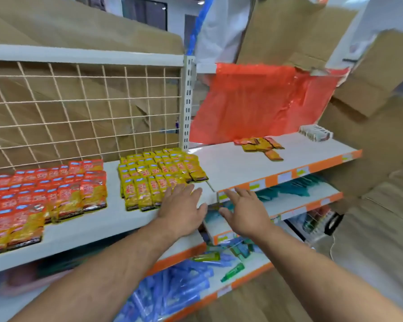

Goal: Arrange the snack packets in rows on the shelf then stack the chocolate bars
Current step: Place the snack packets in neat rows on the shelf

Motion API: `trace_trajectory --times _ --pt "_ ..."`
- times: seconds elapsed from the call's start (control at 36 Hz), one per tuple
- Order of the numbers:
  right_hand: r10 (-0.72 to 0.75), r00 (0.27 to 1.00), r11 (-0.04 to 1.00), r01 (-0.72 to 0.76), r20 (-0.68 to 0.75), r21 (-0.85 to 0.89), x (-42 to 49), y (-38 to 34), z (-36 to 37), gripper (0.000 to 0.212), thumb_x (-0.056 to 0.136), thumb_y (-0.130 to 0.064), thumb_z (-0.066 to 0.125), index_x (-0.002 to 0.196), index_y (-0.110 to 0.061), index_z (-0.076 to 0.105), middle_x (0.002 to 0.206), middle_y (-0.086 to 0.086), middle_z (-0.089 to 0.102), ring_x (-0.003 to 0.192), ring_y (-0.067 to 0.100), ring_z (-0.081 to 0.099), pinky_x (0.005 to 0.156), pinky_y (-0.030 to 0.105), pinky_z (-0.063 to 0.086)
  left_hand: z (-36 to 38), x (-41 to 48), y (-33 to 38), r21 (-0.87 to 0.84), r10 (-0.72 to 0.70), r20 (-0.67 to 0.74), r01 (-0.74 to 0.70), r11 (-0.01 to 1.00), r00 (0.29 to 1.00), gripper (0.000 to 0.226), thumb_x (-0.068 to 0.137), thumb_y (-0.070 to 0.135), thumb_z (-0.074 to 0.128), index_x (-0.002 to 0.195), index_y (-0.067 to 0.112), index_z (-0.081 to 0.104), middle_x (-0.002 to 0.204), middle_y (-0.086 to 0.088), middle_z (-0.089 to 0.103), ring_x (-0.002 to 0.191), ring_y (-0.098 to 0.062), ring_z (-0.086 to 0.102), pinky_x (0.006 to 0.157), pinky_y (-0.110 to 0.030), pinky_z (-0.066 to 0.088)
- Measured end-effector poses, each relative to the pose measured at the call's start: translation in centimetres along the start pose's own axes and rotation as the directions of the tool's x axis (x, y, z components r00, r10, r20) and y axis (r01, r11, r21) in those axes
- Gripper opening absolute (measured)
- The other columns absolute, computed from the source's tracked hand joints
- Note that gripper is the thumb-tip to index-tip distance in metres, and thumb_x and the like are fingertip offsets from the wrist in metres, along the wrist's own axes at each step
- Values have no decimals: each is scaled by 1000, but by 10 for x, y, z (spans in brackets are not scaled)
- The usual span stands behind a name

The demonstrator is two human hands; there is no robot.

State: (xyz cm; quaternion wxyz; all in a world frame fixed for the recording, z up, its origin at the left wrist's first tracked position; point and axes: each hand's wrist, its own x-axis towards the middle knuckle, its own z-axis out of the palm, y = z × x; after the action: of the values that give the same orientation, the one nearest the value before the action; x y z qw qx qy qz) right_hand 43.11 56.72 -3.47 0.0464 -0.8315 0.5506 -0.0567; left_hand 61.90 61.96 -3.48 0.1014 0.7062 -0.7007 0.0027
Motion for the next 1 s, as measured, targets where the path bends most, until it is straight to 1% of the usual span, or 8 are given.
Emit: trace_trajectory --times 0.08,0.22,0.39,0.56,0.72,0.81,0.92,1.0 --pt "22 1000 1000 -22 15 18 -3 36 -14 68 95 -59 43 154 -26 33 159 7 33 147 29 24 118 44 26 2 14 35 -17 17 -13 -17 1000 1000 76 83 58 11 143 27 46 149 1 44 139 -25 34 115 -43 22" --pt "73 997 996 -74 19 56 -4 85 -31 64 99 -54 47 155 -28 29 162 3 25 148 28 19 119 45 24 14 47 77 14 69 20 -69 998 997 58 97 54 30 147 27 40 152 1 41 141 -25 32 115 -44 23" --pt "133 991 987 -135 24 86 5 135 -37 62 100 -53 46 155 -29 29 162 2 26 149 27 19 118 48 25 26 89 122 19 154 68 -156 988 986 57 97 53 29 145 24 42 150 -1 43 137 -27 34 114 -46 25" --pt "199 979 975 -201 30 94 28 191 -38 64 101 -54 46 156 -28 28 164 3 22 150 28 17 119 47 23 44 144 163 -23 222 109 -221 975 969 58 101 52 30 152 25 33 157 -1 33 143 -27 25 118 -46 17" --pt "252 968 964 -251 3 84 66 247 -41 64 100 -53 48 155 -26 31 162 4 27 148 27 20 120 44 23 68 217 202 -15 299 84 -299 954 951 56 98 51 34 148 25 38 153 -1 40 140 -26 32 114 -42 23" --pt "278 961 957 -276 -3 88 91 274 -44 64 98 -51 51 154 -26 34 161 6 28 148 28 21 119 44 24 77 258 215 -14 321 63 -321 947 945 60 95 53 29 146 25 42 149 -1 44 136 -26 37 111 -40 26" --pt "306 952 947 -304 0 104 127 304 -49 62 98 -50 53 152 -26 37 160 6 30 147 29 23 117 44 28 89 308 229 -31 341 46 -340 940 939 56 96 52 36 144 24 45 147 -1 47 135 -26 39 110 -42 28" --pt "286 958 956 -284 -15 80 160 323 -49 61 97 -50 53 152 -25 39 158 9 34 145 30 28 116 42 30 95 341 233 -33 342 21 -341 939 939 59 92 54 30 139 25 50 141 0 52 130 -25 43 108 -42 32"
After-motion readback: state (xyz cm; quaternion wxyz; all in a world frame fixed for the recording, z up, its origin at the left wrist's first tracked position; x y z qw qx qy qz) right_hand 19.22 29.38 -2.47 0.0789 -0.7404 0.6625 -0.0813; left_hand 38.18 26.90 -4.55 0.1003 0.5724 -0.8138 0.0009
